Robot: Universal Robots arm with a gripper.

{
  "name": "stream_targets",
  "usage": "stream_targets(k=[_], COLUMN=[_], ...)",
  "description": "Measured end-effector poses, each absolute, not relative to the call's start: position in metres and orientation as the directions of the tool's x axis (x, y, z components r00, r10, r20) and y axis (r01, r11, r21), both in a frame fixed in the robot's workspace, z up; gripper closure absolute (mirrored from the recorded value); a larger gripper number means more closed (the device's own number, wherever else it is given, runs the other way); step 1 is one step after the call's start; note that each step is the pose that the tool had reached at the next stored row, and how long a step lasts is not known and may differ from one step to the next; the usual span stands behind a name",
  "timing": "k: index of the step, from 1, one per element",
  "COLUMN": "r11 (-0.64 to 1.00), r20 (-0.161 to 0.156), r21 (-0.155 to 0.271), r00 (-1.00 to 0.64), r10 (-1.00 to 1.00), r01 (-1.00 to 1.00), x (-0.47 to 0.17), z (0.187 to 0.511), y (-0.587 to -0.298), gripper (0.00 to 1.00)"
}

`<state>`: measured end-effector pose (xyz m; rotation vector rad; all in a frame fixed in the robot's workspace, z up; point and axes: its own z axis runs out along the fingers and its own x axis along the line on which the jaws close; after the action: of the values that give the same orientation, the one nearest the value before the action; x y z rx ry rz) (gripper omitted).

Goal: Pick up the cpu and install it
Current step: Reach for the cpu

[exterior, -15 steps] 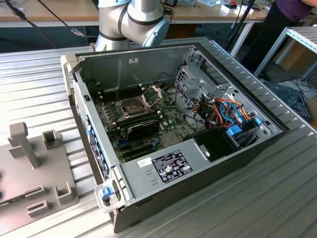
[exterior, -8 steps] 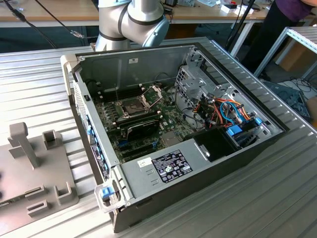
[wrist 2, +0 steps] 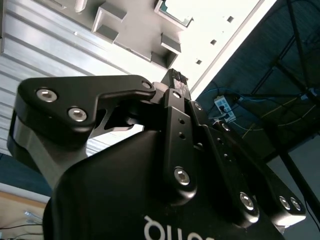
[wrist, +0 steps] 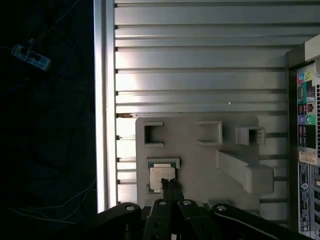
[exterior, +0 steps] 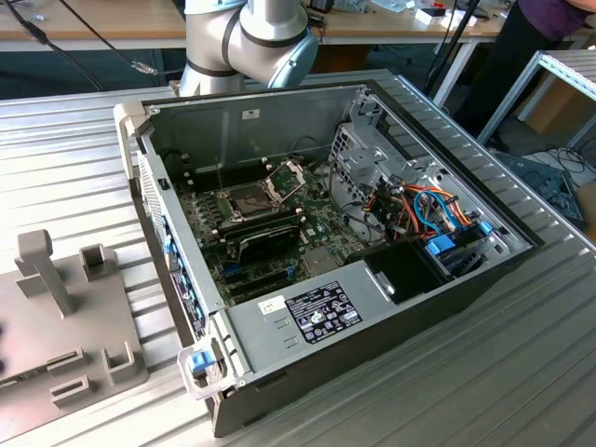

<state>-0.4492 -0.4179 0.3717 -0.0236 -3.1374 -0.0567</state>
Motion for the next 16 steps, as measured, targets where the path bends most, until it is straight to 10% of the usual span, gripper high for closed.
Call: stream_targets(k=[16], r11=[0.999], r20=[0.004], r21=[0.036], r00=[-1.000], r10=[0.015], r01=[0.015], x=[-0.449], z=[0.338], y=[-0.418], gripper=[0.89])
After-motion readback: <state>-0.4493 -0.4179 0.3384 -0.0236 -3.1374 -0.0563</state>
